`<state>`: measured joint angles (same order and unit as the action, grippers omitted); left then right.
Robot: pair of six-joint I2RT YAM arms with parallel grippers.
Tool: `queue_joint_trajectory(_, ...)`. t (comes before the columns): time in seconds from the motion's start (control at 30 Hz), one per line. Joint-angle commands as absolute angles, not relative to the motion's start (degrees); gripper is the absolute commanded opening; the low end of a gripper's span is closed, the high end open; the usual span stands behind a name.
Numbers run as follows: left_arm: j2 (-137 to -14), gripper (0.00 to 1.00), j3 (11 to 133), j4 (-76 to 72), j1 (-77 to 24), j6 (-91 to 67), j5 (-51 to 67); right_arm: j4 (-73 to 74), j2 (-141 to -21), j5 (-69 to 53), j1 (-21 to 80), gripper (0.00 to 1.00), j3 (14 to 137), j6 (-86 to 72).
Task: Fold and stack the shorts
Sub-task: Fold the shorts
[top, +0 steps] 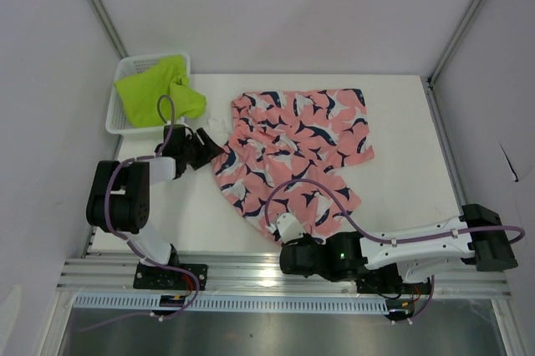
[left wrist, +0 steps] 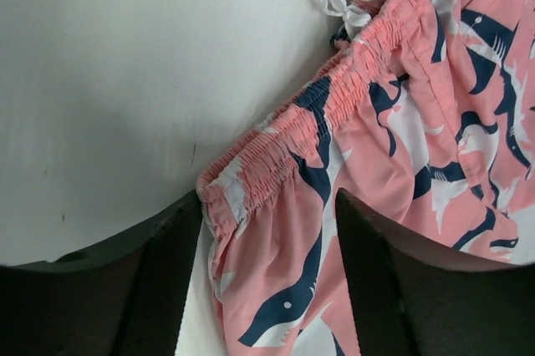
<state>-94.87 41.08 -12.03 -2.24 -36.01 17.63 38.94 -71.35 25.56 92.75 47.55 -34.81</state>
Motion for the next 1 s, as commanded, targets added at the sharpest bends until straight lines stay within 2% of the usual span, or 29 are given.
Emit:
queue_joint_trajectory(0.0, -97.21, 0.65, 40.96, -12.3, -1.85, -38.05, 17.41, 36.92, -69.61, 25.49, 92.64, 0.0, 46.85, -35.68)
queue_joint_trajectory(0.13, -97.47, 0.43, 40.69, -13.53, -1.93, -39.29, 16.35, 36.39, -69.43, 25.31, 92.64, 0.0, 46.23, -35.77)
queue_joint_trajectory(0.17, -97.56, 0.3, 40.87, -13.62, -1.93, -39.2, 16.09, 36.39, -69.43, 25.4, 92.64, 0.0, 46.14, -36.03)
queue_joint_trajectory(0.27, -98.17, 0.05, 42.27, -12.66, -1.93, -38.5, 16.43, 36.3, -69.69, 25.05, 92.64, 0.0, 45.88, -36.12)
queue_joint_trajectory(0.3, -98.17, 0.0, 42.71, -11.53, -1.93, -38.32, 16.78, 36.3, -69.78, 24.79, 92.64, 0.0, 45.97, -35.77)
queue_joint_trajectory(0.5, -93.88, 0.0, 42.45, -6.25, -1.93, -37.27, 16.09, 39.89, -72.94, 25.75, 96.14, 0.0, 48.77, -35.24)
queue_joint_trajectory(0.7, -87.81, 0.0, 42.71, 6.4, -1.85, -39.28, 13.36, 44.55, -74.35, 28.12, 97.56, 0.0, 52.11, -36.65)
queue_joint_trajectory(0.97, -82.71, 0.0, 50.09, 26.7, -1.85, -43.5, 1.96, 57.56, -73.74, 36.91, 90.19, 0.0, 64.75, -38.5)
